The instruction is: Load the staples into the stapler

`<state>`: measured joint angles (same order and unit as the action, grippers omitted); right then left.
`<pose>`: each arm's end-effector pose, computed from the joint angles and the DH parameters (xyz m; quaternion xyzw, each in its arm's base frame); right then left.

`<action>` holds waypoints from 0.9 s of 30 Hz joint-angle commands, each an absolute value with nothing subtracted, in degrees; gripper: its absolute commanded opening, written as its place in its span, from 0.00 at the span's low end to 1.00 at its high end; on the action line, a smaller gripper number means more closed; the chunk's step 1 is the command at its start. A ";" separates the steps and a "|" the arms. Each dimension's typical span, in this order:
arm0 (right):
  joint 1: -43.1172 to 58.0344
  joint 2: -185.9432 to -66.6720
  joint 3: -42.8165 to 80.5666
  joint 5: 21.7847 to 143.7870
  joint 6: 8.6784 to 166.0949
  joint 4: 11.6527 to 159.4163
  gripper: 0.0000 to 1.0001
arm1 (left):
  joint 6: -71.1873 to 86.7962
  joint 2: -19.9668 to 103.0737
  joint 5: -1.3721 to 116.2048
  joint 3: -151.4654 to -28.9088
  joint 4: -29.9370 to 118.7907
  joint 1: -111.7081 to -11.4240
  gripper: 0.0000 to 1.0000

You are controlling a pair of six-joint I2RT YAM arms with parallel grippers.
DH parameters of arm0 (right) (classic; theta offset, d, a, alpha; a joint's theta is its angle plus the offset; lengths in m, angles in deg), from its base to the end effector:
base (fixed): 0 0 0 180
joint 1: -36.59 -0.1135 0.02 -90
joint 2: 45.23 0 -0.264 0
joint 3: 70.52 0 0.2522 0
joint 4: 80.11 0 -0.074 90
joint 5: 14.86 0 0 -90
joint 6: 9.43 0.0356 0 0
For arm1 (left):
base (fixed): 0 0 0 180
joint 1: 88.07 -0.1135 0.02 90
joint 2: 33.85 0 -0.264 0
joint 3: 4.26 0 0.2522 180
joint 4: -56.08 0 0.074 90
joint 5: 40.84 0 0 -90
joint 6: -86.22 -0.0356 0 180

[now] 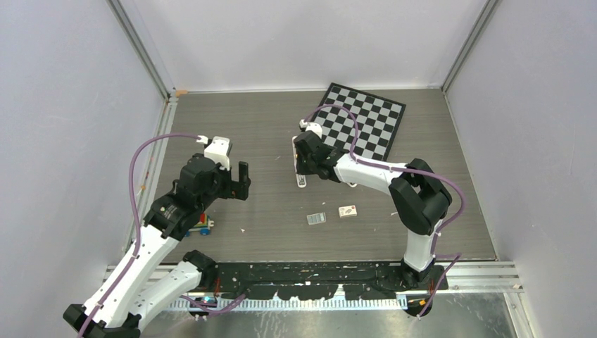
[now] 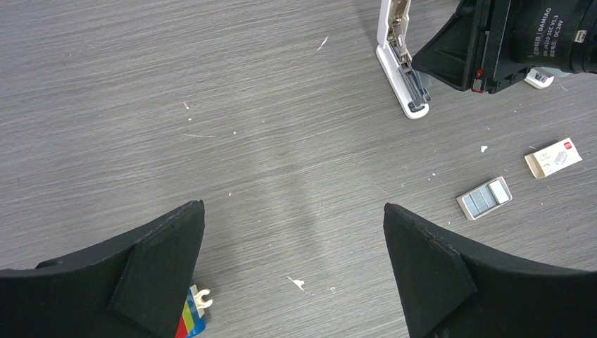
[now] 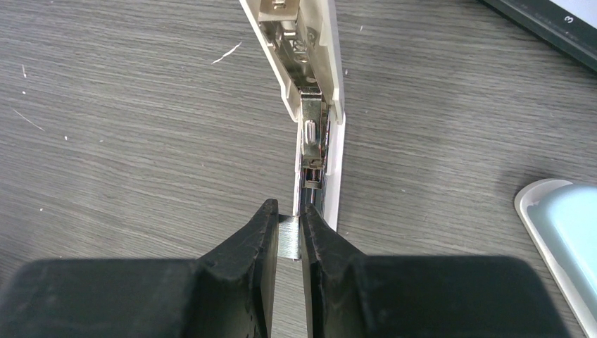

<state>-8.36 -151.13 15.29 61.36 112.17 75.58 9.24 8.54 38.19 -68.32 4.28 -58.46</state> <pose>0.2939 0.2814 0.2048 -0.0602 0.9144 0.1515 0.3705 0.1369 -0.0700 0.3299 0.0773 0.8605 -0.1034 0.4929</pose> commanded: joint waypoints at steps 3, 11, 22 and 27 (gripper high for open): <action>-8.90 -150.58 14.52 59.40 111.61 78.12 0.22 | 8.35 7.64 37.20 -68.26 5.12 -58.71 1.00; -9.12 -151.30 14.34 59.30 111.49 78.26 0.22 | 8.27 7.55 37.11 -68.20 5.12 -58.71 1.00; -9.13 -151.55 13.99 58.88 110.95 78.35 0.22 | 8.18 7.63 37.11 -68.20 5.18 -58.71 1.00; -9.14 -151.81 13.99 58.97 110.89 78.51 0.22 | 8.18 7.80 37.19 -68.20 5.19 -58.71 1.00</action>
